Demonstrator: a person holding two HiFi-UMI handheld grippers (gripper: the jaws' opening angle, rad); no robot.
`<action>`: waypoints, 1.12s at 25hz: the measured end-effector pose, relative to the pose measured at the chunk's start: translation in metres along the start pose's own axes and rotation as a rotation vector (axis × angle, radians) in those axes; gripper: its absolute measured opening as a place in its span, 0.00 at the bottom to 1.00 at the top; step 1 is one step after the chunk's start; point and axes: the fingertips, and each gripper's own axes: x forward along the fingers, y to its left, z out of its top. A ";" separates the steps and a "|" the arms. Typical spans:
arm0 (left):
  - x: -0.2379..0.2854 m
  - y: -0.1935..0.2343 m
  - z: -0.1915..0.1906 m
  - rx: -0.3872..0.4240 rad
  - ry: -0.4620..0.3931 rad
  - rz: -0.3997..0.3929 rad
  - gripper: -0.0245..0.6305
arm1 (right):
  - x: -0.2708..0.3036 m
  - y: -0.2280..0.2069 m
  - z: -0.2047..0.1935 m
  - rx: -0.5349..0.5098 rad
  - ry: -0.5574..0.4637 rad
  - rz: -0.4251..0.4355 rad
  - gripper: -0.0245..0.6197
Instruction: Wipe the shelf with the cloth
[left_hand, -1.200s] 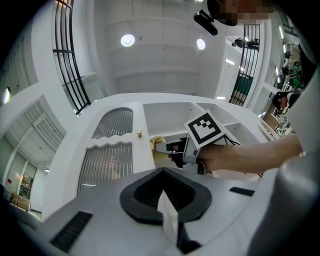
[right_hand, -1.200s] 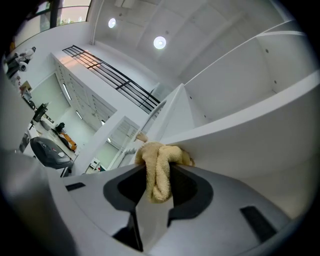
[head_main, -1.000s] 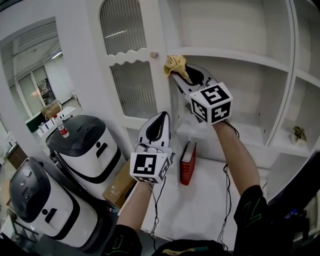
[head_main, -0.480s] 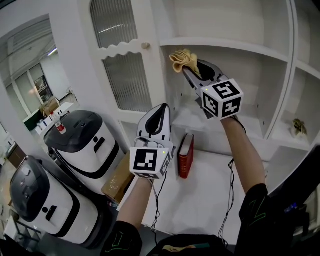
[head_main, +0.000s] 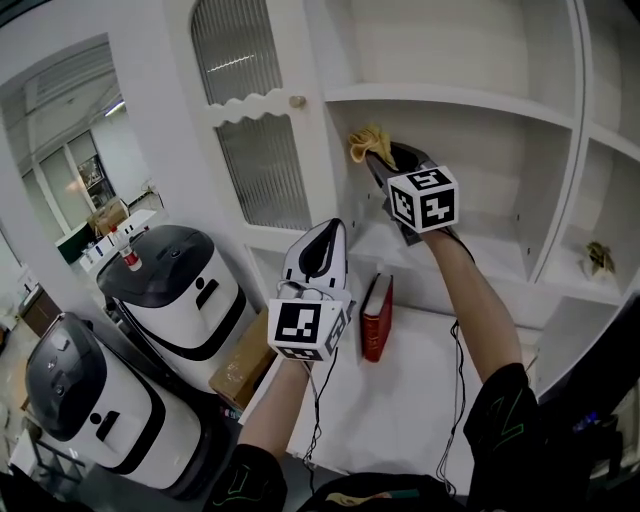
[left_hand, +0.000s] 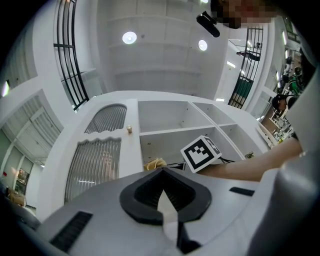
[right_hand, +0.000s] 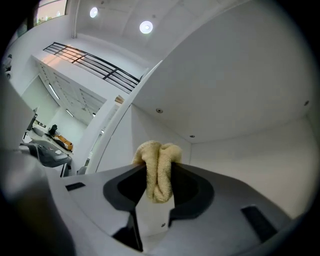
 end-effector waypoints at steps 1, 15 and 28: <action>-0.001 0.000 0.000 0.002 0.002 0.001 0.03 | 0.003 0.004 -0.001 0.001 0.006 0.005 0.24; -0.007 0.006 -0.014 0.014 0.034 0.017 0.03 | -0.003 0.062 0.013 -0.171 -0.025 0.113 0.24; 0.001 0.000 -0.025 -0.024 0.031 0.002 0.03 | -0.031 0.090 0.022 -0.155 -0.094 0.199 0.24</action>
